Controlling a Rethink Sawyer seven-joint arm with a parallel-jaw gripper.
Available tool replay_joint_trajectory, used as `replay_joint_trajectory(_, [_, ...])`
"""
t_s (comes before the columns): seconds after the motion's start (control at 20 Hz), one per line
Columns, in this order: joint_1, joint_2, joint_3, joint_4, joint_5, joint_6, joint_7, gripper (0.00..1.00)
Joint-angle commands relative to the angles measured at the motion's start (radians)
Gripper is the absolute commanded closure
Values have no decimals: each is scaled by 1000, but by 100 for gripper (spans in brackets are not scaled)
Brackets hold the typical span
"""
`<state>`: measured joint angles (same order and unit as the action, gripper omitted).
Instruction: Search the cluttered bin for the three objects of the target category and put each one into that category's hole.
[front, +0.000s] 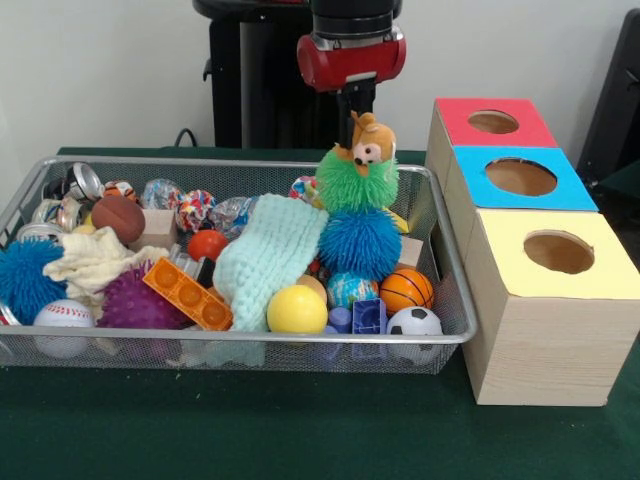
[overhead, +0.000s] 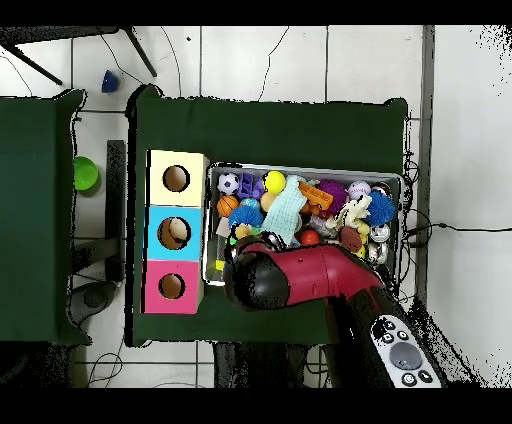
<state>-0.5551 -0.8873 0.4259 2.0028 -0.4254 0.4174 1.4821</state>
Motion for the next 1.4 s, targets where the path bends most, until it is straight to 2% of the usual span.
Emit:
replay_joint_trajectory(0.05, [-28, 0, 28, -9, 61, 3, 107, 100])
replay_joint_trajectory(0.55, [-62, -15, 54, 1, 92, 19, 70, 100])
replay_joint_trajectory(1.4, [-87, -18, 58, 32, 84, 4, 54, 100])
